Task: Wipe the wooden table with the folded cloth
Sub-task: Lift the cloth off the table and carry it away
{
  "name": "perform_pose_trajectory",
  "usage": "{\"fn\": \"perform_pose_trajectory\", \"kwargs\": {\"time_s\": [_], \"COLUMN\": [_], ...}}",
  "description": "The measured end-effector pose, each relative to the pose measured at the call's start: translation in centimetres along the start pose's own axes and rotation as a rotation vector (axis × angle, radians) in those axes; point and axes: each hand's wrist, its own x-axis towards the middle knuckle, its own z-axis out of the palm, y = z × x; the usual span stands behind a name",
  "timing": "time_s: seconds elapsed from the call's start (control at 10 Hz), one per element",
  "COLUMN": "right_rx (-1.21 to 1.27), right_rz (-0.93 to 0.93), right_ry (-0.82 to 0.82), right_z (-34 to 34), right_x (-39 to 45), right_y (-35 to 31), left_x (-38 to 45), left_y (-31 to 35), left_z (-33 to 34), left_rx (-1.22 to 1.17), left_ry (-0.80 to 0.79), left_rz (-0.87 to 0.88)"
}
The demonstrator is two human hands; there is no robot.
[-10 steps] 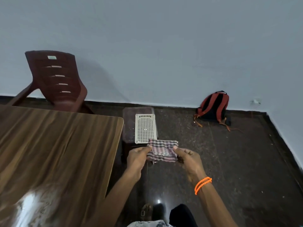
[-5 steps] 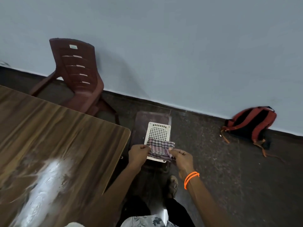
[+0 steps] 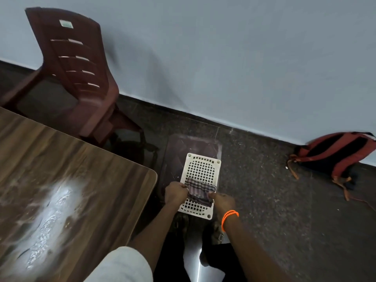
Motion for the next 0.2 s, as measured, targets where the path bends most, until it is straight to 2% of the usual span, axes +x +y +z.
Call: {"fn": "perform_pose_trajectory", "kwargs": {"time_s": [0.1, 0.2], "right_rx": [-0.067, -0.264], "right_rz": [-0.026, -0.086], "right_ry": [-0.029, -0.013], "right_z": [1.3, 1.4], "right_x": [3.0, 4.1], "right_y": [0.7, 0.9], "left_x": [3.5, 5.1], "left_y": [-0.8, -1.5], "left_z": [1.1, 1.8], "left_rx": [0.082, 0.169], "left_ry": [-0.053, -0.167], "left_rz": [0.035, 0.018]}}
